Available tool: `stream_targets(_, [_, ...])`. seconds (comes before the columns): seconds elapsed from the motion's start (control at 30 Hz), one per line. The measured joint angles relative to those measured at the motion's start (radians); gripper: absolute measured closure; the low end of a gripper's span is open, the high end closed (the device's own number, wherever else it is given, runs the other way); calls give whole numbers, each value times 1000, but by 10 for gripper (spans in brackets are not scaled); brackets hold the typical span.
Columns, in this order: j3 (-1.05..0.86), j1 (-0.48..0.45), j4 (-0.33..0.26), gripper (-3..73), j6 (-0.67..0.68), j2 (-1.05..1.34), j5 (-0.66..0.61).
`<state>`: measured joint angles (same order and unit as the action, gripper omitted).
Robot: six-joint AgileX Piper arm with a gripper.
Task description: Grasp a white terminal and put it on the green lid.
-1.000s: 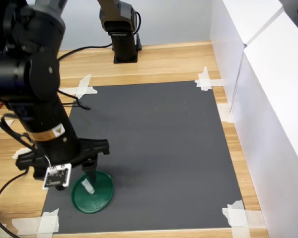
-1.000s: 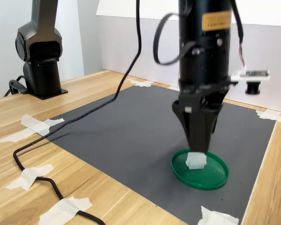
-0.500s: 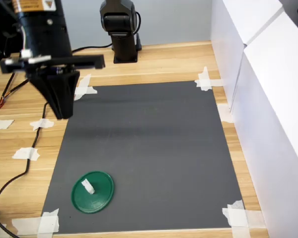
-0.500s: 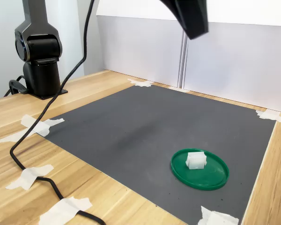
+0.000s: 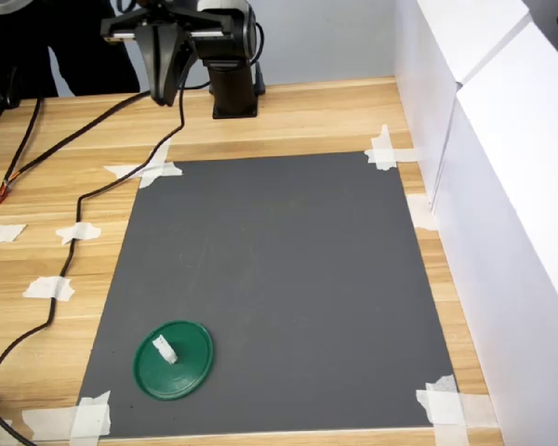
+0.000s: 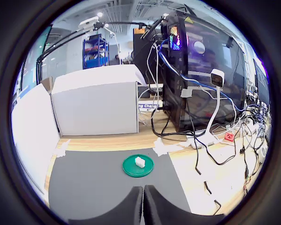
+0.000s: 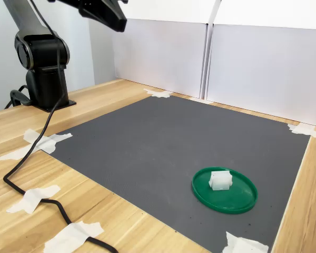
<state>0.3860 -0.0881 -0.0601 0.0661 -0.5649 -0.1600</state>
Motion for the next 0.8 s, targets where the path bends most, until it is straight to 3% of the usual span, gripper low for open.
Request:
stream_targets(0.37, [-234,0,22,711,10,447,-56])
stream_targets(0.8, [-312,0,22,711,12,530,-67])
